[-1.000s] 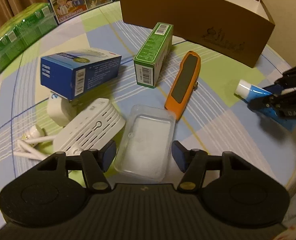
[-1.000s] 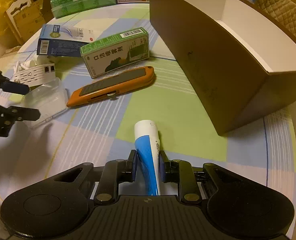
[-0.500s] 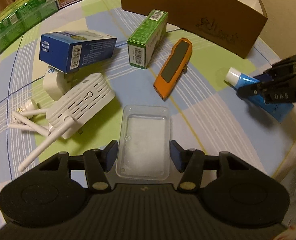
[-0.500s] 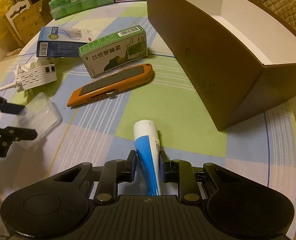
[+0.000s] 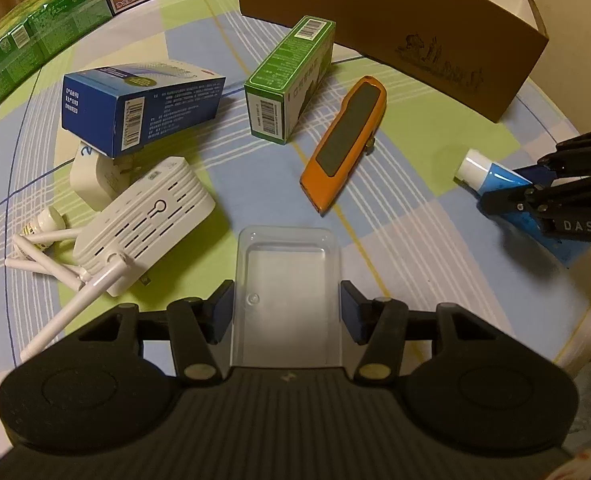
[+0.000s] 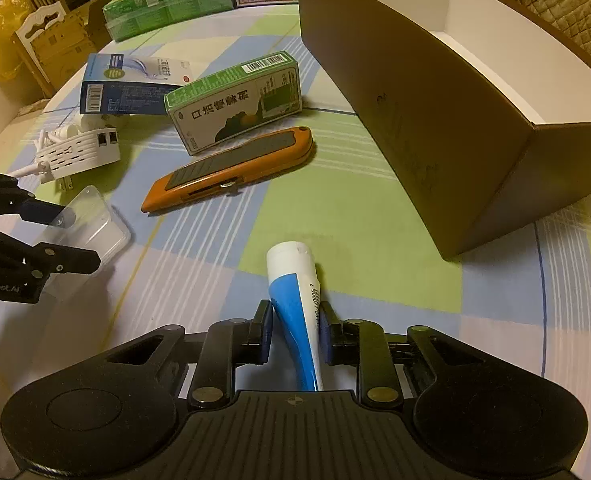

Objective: Organize rigid objects
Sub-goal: 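Carry the clear case with the left tool while the right tool carries the toothpaste to the box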

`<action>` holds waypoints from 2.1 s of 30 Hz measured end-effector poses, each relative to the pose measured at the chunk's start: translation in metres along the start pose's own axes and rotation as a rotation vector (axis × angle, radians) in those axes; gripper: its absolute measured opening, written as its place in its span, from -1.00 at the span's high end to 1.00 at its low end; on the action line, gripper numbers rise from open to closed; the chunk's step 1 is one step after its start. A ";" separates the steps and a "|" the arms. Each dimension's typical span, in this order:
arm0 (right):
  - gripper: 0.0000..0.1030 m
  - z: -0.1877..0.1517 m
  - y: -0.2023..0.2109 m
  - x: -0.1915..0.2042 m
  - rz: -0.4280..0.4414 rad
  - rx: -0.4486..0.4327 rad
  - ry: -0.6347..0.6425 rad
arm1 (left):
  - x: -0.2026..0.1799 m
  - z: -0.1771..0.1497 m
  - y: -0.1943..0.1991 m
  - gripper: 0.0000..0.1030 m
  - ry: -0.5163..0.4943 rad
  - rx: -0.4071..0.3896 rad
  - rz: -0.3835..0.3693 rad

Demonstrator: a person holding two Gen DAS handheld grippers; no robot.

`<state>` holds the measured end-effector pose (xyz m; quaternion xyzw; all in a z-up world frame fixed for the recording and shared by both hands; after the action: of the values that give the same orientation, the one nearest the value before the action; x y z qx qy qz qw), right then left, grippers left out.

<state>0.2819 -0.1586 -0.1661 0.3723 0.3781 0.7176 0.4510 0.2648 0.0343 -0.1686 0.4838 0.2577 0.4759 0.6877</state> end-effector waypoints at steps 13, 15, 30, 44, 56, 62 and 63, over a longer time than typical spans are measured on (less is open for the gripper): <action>0.64 0.002 0.009 0.003 0.022 -0.020 0.017 | -0.006 0.010 0.014 0.01 -0.017 -0.014 0.018; 0.64 0.006 0.015 0.004 0.038 -0.034 0.010 | -0.006 0.015 0.021 0.01 -0.018 -0.029 0.017; 0.64 0.072 0.086 0.001 0.131 -0.223 -0.082 | -0.015 0.117 0.077 0.01 -0.061 -0.236 0.007; 0.64 0.174 0.121 -0.073 0.058 -0.416 -0.288 | -0.034 0.257 0.064 0.01 -0.063 -0.375 -0.033; 0.64 0.229 0.077 -0.130 -0.008 -0.359 -0.452 | -0.037 0.317 -0.015 0.01 -0.017 -0.269 -0.017; 0.64 0.238 0.045 -0.143 -0.034 -0.287 -0.483 | -0.035 0.330 -0.051 0.01 -0.001 -0.205 -0.013; 0.64 0.240 0.040 -0.144 -0.038 -0.276 -0.487 | -0.035 0.330 -0.055 0.01 0.000 -0.196 -0.014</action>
<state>0.5233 -0.2552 -0.0542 0.4617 0.1643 0.6432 0.5883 0.5418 -0.1404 -0.0904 0.4125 0.2131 0.4942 0.7350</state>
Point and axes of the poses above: each gripper's, at about its wrist camera, not at the fingertips, and y roughly against the way its jaws point, x to its left, z to its top, the point moved 3 cm from there along -y, roughly the way its jaws point, and after that the axes turned 14 degrees about -y, right-handed, at the moved point
